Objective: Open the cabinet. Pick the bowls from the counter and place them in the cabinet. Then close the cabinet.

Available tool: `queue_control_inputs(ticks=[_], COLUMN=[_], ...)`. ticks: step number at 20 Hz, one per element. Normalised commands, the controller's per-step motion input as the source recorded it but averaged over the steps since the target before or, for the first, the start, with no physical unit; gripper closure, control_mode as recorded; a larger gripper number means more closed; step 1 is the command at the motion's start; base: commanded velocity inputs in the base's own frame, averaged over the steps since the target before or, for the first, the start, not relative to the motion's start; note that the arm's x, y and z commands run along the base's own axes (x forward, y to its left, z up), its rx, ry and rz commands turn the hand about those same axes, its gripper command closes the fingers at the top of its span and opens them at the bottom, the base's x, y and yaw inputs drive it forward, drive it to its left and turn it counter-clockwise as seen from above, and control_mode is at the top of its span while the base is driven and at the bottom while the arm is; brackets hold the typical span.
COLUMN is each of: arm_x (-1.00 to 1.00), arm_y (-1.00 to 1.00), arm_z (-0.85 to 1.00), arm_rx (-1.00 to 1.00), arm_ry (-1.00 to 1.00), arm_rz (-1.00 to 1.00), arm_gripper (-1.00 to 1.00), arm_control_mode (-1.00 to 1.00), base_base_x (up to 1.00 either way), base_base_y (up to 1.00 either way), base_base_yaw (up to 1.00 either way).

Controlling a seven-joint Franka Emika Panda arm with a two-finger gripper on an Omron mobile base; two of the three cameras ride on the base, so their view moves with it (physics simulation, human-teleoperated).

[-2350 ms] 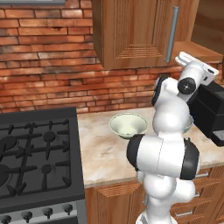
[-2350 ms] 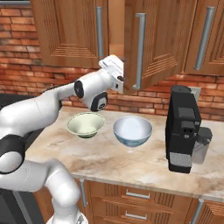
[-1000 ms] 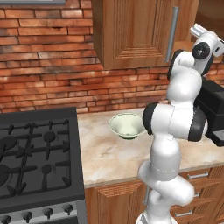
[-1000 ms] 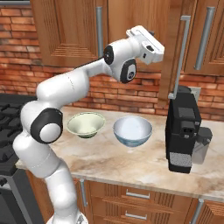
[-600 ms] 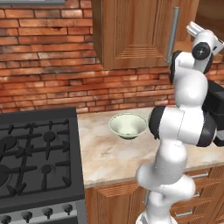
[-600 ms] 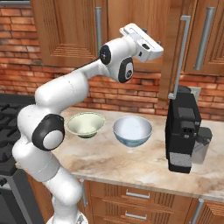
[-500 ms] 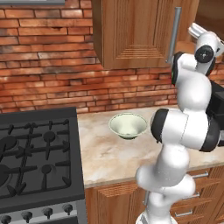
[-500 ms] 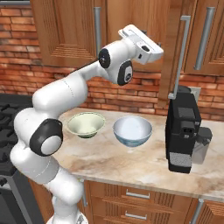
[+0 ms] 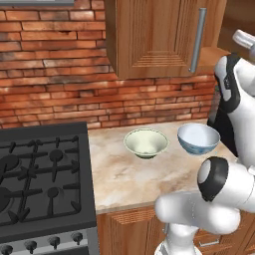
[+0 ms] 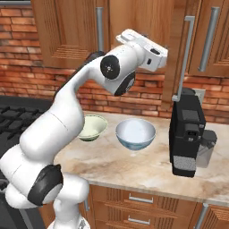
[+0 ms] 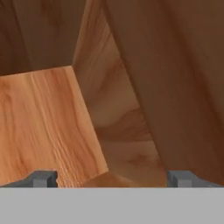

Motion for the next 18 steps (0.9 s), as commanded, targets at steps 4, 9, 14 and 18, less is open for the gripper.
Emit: queue_control_inputs(ticks=[4, 9, 14, 18], arm_x=[-1.0, -1.0, -0.88, -0.12], arm_y=[0.93, 1.0, 0.95, 0.96], arm_z=[0.46, 0.1, -0.01, -0.25], arm_rx=[-0.1, -0.21, -0.26, 0.0], arm_ry=[0.35, 0.16, -0.11, -0.22], arm_rz=[0.25, 0.2, 0.07, 0.0], arm_gripper=[-1.0, -1.0, -1.0, -1.0], arm_control_mode=[-1.0, -1.0, -1.0, -1.0], base_base_x=[0.0, 0.0, 0.0, 0.0], base_base_y=[0.0, 0.0, 0.0, 0.0], base_base_yaw=[0.0, 0.0, 0.0, 0.0])
